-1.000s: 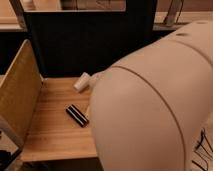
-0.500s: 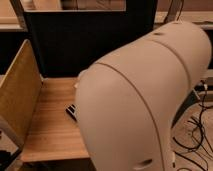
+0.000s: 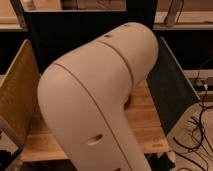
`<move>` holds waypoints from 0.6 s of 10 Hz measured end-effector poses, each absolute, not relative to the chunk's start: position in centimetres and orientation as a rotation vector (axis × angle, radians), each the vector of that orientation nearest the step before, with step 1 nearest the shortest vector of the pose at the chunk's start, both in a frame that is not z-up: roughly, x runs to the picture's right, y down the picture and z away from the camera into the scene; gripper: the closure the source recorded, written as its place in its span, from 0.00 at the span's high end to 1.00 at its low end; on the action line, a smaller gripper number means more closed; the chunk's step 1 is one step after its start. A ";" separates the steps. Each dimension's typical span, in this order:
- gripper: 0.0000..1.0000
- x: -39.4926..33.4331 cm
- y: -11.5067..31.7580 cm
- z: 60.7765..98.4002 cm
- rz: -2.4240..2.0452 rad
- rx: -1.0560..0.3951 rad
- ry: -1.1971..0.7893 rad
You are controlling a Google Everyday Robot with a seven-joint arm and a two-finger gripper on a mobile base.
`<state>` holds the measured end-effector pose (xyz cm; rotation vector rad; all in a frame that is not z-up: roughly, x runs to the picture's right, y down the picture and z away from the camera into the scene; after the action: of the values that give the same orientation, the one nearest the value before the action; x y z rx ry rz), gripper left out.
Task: Place the eraser on the white sponge
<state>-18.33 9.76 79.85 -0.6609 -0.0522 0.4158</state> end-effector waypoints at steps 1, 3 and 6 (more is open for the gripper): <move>0.80 -19.0 9.6 80.7 0.420 -0.670 -0.048; 0.80 -19.8 9.2 82.4 0.439 -0.685 -0.038; 0.80 -19.6 9.1 82.5 0.442 -0.682 -0.036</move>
<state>-19.59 9.12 82.46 -0.6821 -0.0358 0.4415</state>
